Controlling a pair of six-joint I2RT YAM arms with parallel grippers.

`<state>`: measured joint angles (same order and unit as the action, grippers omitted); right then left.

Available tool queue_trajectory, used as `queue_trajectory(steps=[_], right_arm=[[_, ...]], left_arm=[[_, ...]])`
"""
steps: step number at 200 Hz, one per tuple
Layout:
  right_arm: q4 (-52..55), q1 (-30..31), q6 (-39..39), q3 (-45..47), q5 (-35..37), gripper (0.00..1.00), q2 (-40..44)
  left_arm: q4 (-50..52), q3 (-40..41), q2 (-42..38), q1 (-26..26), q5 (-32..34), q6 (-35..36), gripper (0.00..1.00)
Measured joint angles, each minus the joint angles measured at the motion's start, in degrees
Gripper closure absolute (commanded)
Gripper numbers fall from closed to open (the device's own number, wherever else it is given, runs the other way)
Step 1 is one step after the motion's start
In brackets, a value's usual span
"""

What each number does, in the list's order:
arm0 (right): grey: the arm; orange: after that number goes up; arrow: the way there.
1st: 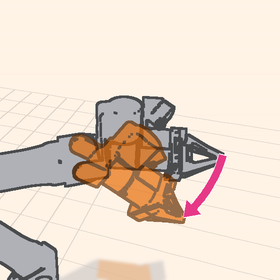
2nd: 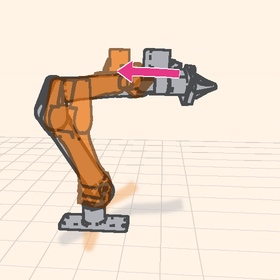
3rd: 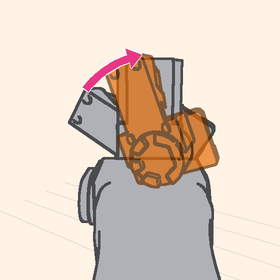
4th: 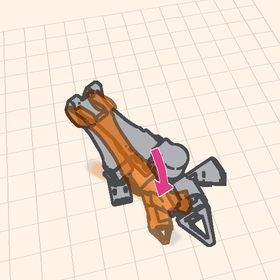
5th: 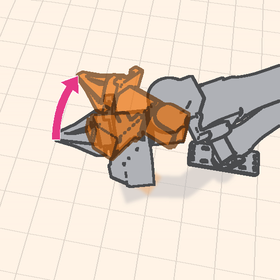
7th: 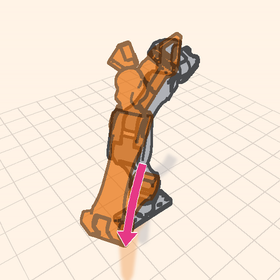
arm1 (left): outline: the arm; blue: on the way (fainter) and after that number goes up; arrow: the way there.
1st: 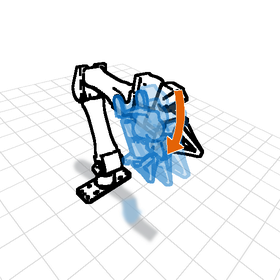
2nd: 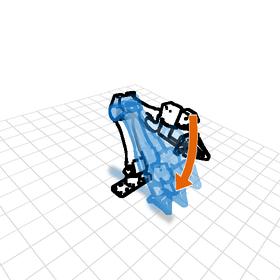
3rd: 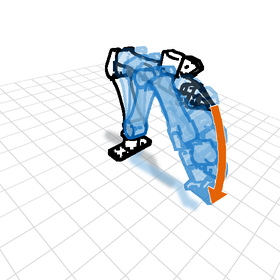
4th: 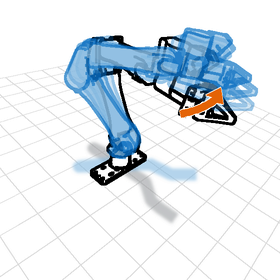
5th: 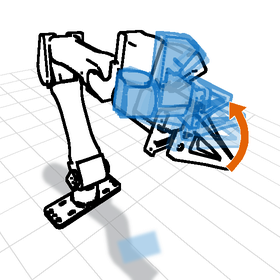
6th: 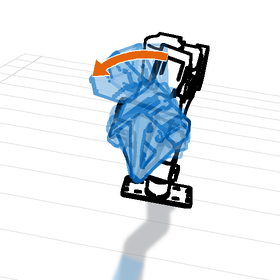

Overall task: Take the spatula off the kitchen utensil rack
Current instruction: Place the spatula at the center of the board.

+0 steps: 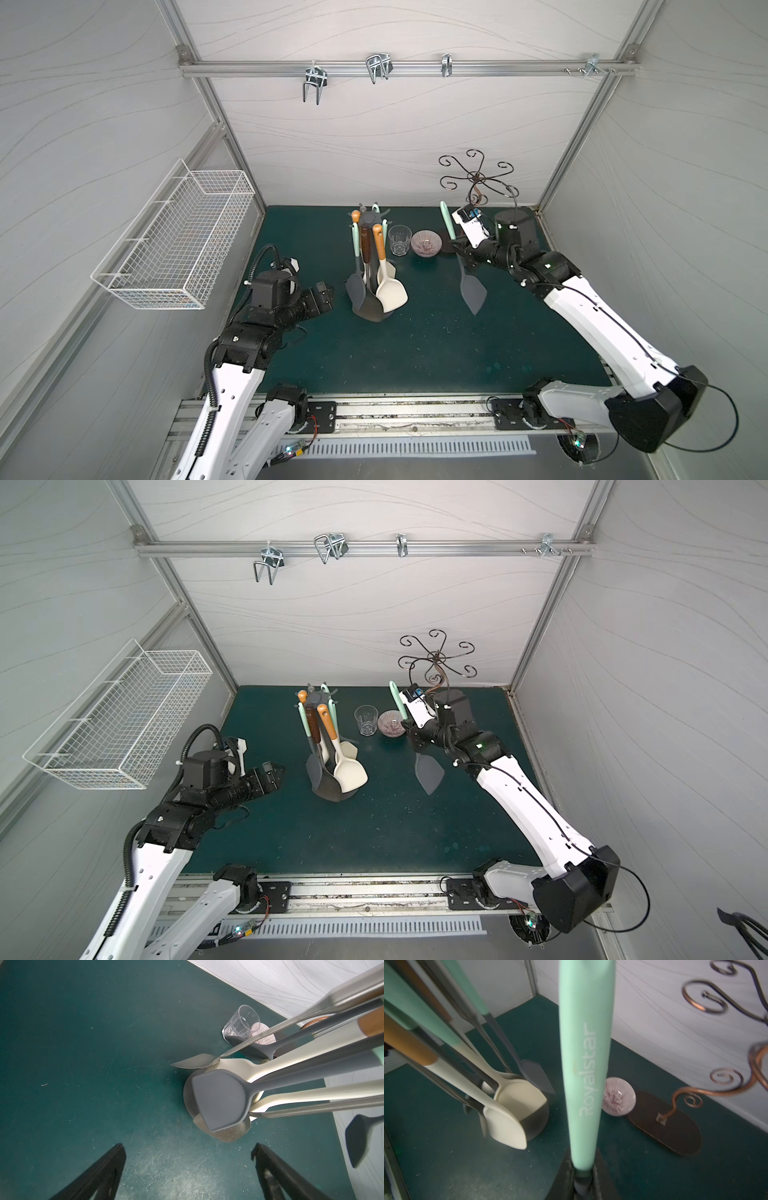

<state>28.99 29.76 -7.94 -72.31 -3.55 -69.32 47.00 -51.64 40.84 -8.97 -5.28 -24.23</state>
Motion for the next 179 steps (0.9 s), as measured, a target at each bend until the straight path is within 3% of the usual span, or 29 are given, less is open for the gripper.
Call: queue_trajectory(steps=[47,81,123,179], right_arm=[[7.4,-11.4,2.7,7.4,6.6,1.00,7.6],[7.6,-14.6,2.0,10.7,13.6,1.00,7.8],[7.4,-17.7,1.0,12.2,17.7,1.00,-1.6],[6.6,-27.9,1.2,12.1,17.8,1.00,-15.7]], left_arm=[[0.3,0.1,-1.4,-1.4,2.1,0.0,0.00],[1.1,0.1,-2.4,-2.7,3.6,0.0,0.00],[1.6,0.1,-2.9,-3.2,4.4,0.0,0.00],[2.1,0.1,-2.5,-4.3,4.7,0.0,0.00]])
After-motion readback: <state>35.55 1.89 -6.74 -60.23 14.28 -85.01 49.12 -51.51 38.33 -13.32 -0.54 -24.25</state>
